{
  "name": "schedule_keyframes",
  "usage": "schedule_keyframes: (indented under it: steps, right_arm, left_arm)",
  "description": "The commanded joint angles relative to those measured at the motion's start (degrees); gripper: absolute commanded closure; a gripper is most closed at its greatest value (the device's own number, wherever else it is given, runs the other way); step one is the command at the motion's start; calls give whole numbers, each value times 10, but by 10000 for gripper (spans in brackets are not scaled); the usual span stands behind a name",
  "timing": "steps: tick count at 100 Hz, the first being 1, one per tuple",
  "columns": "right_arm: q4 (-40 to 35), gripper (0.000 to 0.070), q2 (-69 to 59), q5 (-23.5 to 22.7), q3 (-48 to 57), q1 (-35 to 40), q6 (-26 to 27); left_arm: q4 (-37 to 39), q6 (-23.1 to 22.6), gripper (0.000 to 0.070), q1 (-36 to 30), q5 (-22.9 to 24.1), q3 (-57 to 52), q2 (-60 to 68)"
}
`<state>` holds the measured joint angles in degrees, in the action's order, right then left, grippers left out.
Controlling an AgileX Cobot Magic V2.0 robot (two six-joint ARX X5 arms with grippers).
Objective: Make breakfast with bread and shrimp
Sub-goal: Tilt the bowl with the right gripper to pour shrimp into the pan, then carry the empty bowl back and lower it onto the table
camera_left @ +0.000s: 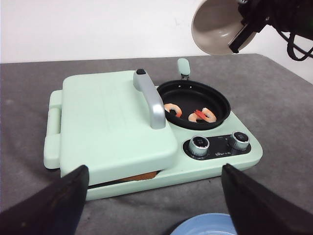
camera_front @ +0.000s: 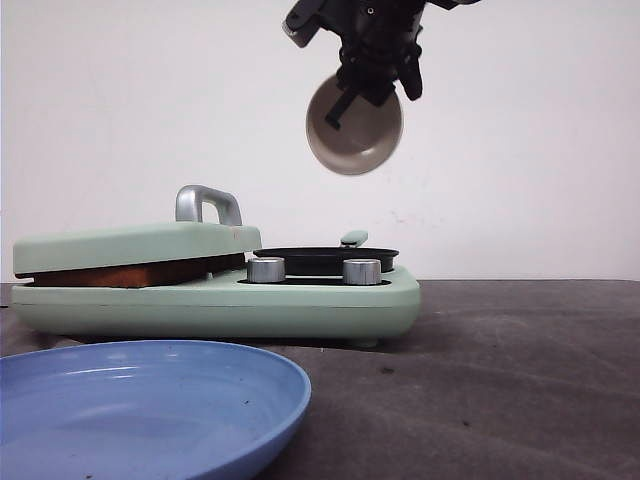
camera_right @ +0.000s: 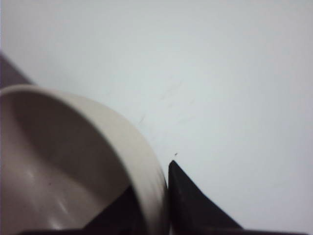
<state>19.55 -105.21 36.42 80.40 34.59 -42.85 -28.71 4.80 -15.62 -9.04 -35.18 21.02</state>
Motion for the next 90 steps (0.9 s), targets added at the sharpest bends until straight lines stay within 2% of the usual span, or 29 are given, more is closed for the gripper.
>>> schedule_keyframes:
  steps: [1, 12, 24, 55, 69, 90]
  right_arm:
    - [-26, 700, 13, 4, 10, -2, 87]
    - [-101, 700, 44, -12, 10, -14, 164]
    - [-206, 700, 86, -59, 10, -34, 256]
    - [-428, 700, 198, -264, 10, -117, 461]
    - [-502, 700, 227, -349, 10, -162, 510]
    - [-611, 700, 228, -445, 10, -222, 532]
  left_arm:
    - [-1, -9, 231, -2, 2, -2, 1]
    - [-5, -9, 231, -2, 2, -2, 1]
    - [-3, -9, 231, -2, 2, -2, 1]
    - [-5, -9, 231, -2, 2, -2, 1]
    - [-5, -9, 231, -2, 2, -2, 1]
    - [-5, -9, 231, -2, 2, -2, 1]
